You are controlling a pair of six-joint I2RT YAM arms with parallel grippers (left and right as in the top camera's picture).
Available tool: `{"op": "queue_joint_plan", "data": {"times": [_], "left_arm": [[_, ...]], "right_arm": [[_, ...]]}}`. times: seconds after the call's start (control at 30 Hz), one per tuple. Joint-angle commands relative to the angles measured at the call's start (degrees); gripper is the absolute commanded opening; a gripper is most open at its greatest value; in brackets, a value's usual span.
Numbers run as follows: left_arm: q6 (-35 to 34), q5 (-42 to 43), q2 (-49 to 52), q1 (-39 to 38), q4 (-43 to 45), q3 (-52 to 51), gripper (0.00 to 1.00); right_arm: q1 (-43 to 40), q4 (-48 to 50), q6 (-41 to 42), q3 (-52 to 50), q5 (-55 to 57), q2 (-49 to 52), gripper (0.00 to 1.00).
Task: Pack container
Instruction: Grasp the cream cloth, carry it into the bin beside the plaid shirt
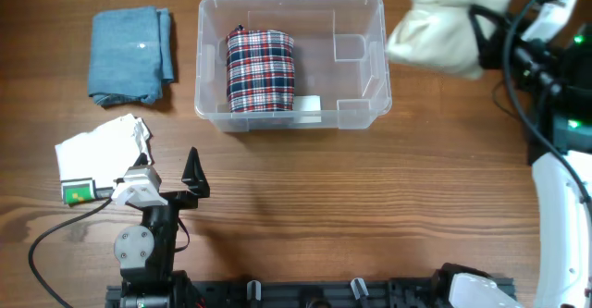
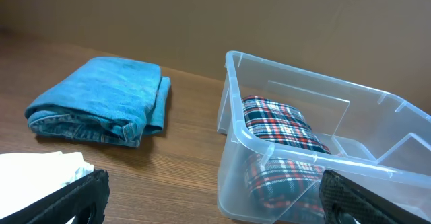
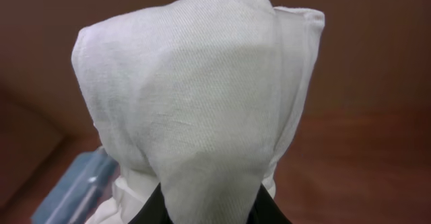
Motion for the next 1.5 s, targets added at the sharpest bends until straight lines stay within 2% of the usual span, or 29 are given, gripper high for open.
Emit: {"op": "queue_joint_plan", "data": {"times": [0.0,0.1,0.23,0.47,0.67,0.73,0.77,0.8,0.83,0.93,0.97,1.0,1.27,1.37,1.47], "left_arm": [[0.5,0.5,-0.2,0.5,0.0,-0.4,1.0],[0.5,0.5,-0.2,0.5,0.0,-0.4,1.0],[0.5,0.5,-0.2,0.5,0.0,-0.4,1.0],[0.5,0.5,-0.2,0.5,0.0,-0.4,1.0],[0.5,0.5,-0.2,0.5,0.0,-0.4,1.0],[0.5,0.5,-0.2,0.5,0.0,-0.4,1.0],[0.5,0.5,-0.1,0.5,0.0,-0.4,1.0],[0.5,0.5,-0.2,0.5,0.0,-0.4,1.0],[0.5,0.5,-0.2,0.5,0.0,-0.4,1.0],[0.5,0.5,-0.2,0.5,0.0,-0.4,1.0],[0.5,0.5,-0.2,0.5,0.0,-0.4,1.0],[0.5,0.5,-0.2,0.5,0.0,-0.4,1.0],[0.5,0.5,-0.2,0.5,0.0,-0.4,1.0],[0.5,0.5,-0.2,0.5,0.0,-0.4,1.0],[0.5,0.5,-0.2,0.5,0.0,-0.4,1.0]], "right_arm": [[9.3,3.0,-1.2,2.1,1.0,0.3,0.04],[18.1,4.2,-4.1,2.1,8.3,4.3,0.04],[23.8,7.0,-3.9,2.1,11.6,11.8,0.04],[24.4,13.5,-0.9,2.1,11.6,23.5,0.04],[24.4,14.2,0.9,2.1,11.6,30.3,0.04],[24.4,14.1,0.9,2.1,11.7,31.2,0.12],[24.4,14.1,0.9,2.1,12.1,31.5,0.22],[24.4,14.1,0.8,2.1,12.5,31.6,0.34],[24.4,14.1,0.8,2.1,12.9,31.6,0.57],[24.4,14.7,0.9,2.1,12.9,31.6,0.89],[24.4,14.8,1.2,2.3,12.5,31.6,0.95],[24.4,14.6,1.9,2.5,11.9,31.5,0.98],[24.4,11.4,3.4,9.1,6.1,28.4,0.99],[24.4,2.7,3.3,15.1,7.3,25.5,0.99],[23.7,-9.3,2.3,20.9,16.2,22.5,1.0]]}}
